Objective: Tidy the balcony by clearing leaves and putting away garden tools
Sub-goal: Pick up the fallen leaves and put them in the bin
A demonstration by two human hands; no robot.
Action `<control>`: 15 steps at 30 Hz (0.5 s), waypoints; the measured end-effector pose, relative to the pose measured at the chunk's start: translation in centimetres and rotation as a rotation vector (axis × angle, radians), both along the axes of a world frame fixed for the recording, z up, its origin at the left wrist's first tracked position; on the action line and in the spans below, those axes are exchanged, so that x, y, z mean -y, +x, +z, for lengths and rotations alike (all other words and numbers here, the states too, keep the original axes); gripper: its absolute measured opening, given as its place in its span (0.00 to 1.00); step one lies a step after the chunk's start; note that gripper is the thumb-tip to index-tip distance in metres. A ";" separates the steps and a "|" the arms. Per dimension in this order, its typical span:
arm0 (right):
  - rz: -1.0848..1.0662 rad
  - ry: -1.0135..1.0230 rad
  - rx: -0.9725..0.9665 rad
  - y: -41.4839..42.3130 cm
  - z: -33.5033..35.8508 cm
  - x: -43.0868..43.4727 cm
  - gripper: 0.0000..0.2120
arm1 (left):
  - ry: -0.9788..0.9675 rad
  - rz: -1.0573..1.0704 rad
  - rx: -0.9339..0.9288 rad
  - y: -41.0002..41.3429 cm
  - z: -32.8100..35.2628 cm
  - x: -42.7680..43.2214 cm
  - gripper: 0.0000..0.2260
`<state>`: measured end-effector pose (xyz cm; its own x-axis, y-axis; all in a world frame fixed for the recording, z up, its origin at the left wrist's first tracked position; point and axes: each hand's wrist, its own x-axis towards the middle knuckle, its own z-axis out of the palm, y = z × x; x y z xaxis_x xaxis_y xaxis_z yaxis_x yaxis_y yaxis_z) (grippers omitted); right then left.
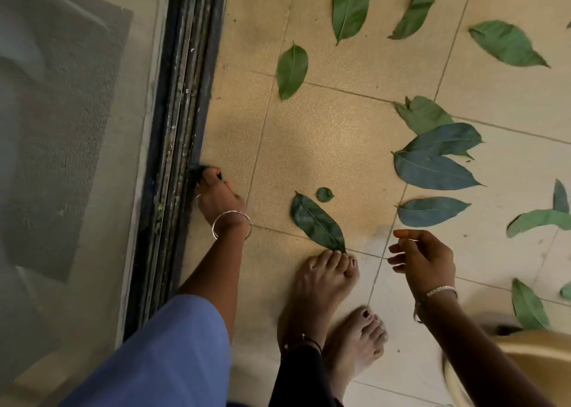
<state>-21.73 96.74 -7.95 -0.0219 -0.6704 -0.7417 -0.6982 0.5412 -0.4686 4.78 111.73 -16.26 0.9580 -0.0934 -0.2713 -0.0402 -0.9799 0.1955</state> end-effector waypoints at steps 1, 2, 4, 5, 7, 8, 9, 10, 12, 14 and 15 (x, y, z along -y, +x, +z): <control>-0.005 0.000 0.006 0.0 0.1 -0.1 0.11 | 0.002 -0.037 -0.015 -0.8 0.4 0.2 0.16; -0.012 0.002 0.014 0.0 0.3 -0.1 0.11 | -0.001 -0.064 -0.022 -1.8 0.9 0.6 0.18; -0.022 0.009 0.032 -0.3 0.7 -0.2 0.11 | -0.054 -0.065 -0.019 -4.2 1.9 1.5 0.18; -0.027 0.011 0.040 -0.6 1.0 -0.3 0.11 | -0.095 -0.054 -0.027 -5.6 2.4 1.9 0.17; -0.045 0.012 0.052 -1.3 1.3 -0.2 0.11 | -0.154 -0.080 -0.066 -8.4 3.2 2.5 0.15; -0.058 0.012 0.052 -1.8 1.4 -0.2 0.11 | -0.175 -0.136 -0.082 -9.8 3.4 2.6 0.13; -0.074 0.011 0.047 -2.3 1.5 -0.1 0.11 | -0.202 -0.214 -0.091 -11.0 3.4 2.6 0.11; -0.088 0.009 0.039 -2.9 1.4 0.0 0.11 | -0.230 -0.298 -0.096 -12.0 3.4 2.5 0.10; -0.106 0.006 0.021 -4.0 1.1 0.3 0.11 | -0.230 -0.453 -0.124 -13.0 2.8 2.6 0.16; -0.118 0.002 0.002 -5.1 0.8 0.6 0.11 | -0.098 -0.650 -0.128 -13.1 1.6 2.9 0.30; -0.120 0.001 -0.006 -5.5 0.7 0.8 0.11 | -0.009 -0.759 -0.110 -12.8 0.8 3.1 0.36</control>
